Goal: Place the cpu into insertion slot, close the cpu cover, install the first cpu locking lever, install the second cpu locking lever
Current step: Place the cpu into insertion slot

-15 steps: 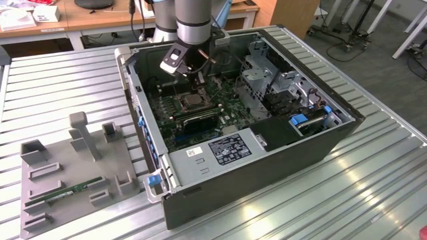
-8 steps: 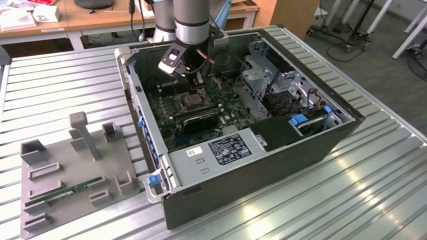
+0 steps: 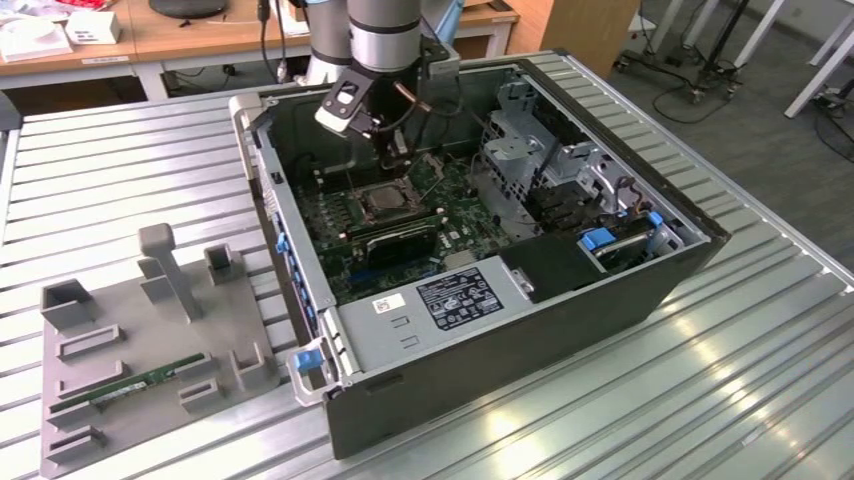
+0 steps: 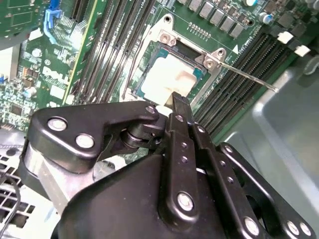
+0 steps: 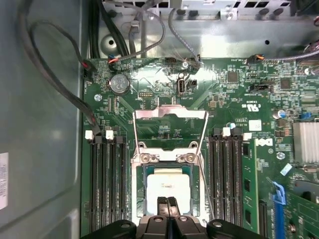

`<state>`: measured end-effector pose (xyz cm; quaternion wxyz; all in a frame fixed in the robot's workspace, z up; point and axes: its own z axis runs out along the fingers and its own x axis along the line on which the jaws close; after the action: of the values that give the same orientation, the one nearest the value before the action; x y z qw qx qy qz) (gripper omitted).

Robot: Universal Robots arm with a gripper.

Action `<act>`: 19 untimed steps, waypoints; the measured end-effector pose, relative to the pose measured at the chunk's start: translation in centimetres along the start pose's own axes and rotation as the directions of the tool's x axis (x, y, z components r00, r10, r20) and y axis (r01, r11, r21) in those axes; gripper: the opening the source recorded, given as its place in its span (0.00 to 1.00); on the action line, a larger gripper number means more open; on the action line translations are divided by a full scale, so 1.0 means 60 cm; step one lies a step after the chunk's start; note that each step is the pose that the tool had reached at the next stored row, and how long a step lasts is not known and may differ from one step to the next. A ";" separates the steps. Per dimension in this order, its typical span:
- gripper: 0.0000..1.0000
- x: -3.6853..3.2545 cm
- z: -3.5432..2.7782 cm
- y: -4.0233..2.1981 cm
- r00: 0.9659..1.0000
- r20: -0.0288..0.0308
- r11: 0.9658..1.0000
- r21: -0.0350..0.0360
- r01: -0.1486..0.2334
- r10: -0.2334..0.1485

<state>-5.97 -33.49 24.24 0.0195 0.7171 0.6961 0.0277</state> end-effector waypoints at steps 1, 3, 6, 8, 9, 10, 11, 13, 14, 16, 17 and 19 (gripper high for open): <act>0.11 0.000 -0.004 0.000 1.000 0.000 1.000 0.000 0.000 0.000; 0.11 0.000 -0.009 0.001 1.000 0.000 1.000 0.000 0.000 0.000; 0.11 0.000 -0.009 0.001 1.000 0.000 1.000 0.000 0.000 0.000; 0.11 0.000 -0.009 0.001 1.000 0.000 1.000 0.000 0.000 0.000; 0.11 0.000 -0.010 0.001 1.000 0.000 1.000 0.000 0.000 0.000; 0.11 0.000 -0.012 0.001 1.000 0.000 1.000 0.000 0.000 0.000; 0.11 0.000 -0.013 0.001 1.000 0.000 1.000 0.000 0.000 0.000; 0.11 0.000 -0.018 0.001 1.000 0.000 1.000 0.000 0.000 0.000; 0.11 0.000 -0.019 0.001 1.000 0.000 1.000 0.000 0.000 0.000; 0.11 0.000 -0.020 0.001 1.000 0.000 1.000 0.000 0.000 0.000; 0.11 0.000 -0.020 0.001 1.000 0.000 1.000 0.000 0.000 0.000; 0.11 0.000 -0.022 0.001 1.000 0.000 1.000 0.000 0.000 0.000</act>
<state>-5.96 -33.49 25.54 0.0195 0.7171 0.6961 0.0278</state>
